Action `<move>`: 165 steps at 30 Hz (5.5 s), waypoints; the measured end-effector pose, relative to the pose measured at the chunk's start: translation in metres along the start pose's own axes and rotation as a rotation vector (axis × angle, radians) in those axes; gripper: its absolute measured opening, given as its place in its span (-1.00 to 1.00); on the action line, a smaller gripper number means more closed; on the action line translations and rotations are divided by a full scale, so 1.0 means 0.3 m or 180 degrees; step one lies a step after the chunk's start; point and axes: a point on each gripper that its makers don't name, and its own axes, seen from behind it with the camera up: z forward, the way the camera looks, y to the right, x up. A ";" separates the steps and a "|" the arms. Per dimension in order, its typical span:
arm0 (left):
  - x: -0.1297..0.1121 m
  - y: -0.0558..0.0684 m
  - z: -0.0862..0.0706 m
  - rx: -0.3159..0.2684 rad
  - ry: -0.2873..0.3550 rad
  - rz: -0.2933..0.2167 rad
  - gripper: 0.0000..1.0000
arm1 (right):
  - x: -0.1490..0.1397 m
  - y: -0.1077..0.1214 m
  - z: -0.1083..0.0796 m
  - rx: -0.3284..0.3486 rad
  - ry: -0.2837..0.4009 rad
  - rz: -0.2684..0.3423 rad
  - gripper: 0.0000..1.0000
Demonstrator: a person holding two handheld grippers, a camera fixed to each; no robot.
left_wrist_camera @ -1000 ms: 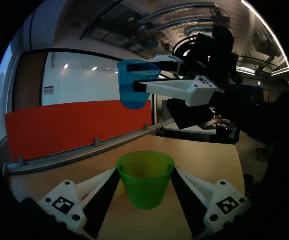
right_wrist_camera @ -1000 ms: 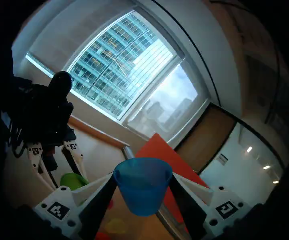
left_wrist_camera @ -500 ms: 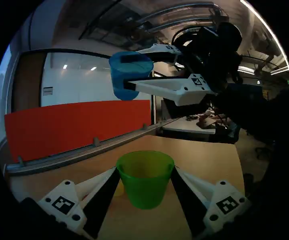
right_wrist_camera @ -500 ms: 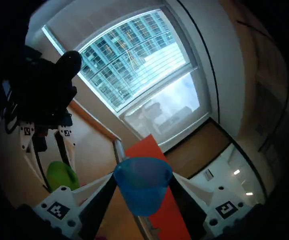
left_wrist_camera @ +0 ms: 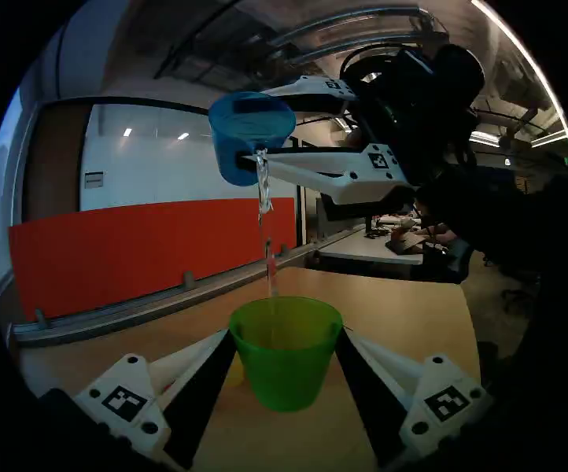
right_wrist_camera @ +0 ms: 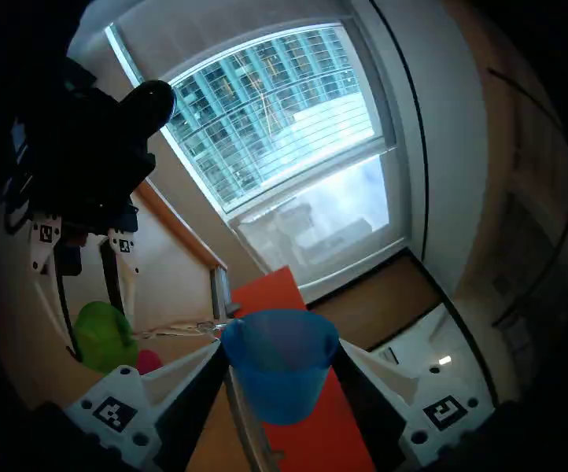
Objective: Pour water
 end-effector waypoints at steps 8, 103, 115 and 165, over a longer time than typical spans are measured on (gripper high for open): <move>-0.003 0.002 0.002 -0.0015 -0.0005 0.0007 0.72 | -0.002 0.015 0.013 -0.0041 -0.0001 -0.0134 0.81; 0.014 -0.008 -0.005 0.0023 0.0040 0.0010 0.72 | 0.126 0.039 0.034 -0.0201 0.0031 -0.1730 0.81; 0.015 -0.011 -0.008 0.0036 0.0050 0.0008 0.71 | 0.132 0.035 0.028 -0.0197 0.0065 -0.1532 0.81; 0.053 -0.033 -0.018 0.0137 0.0051 0.0110 0.71 | 0.138 -0.052 -0.078 0.0291 0.0300 0.3335 0.80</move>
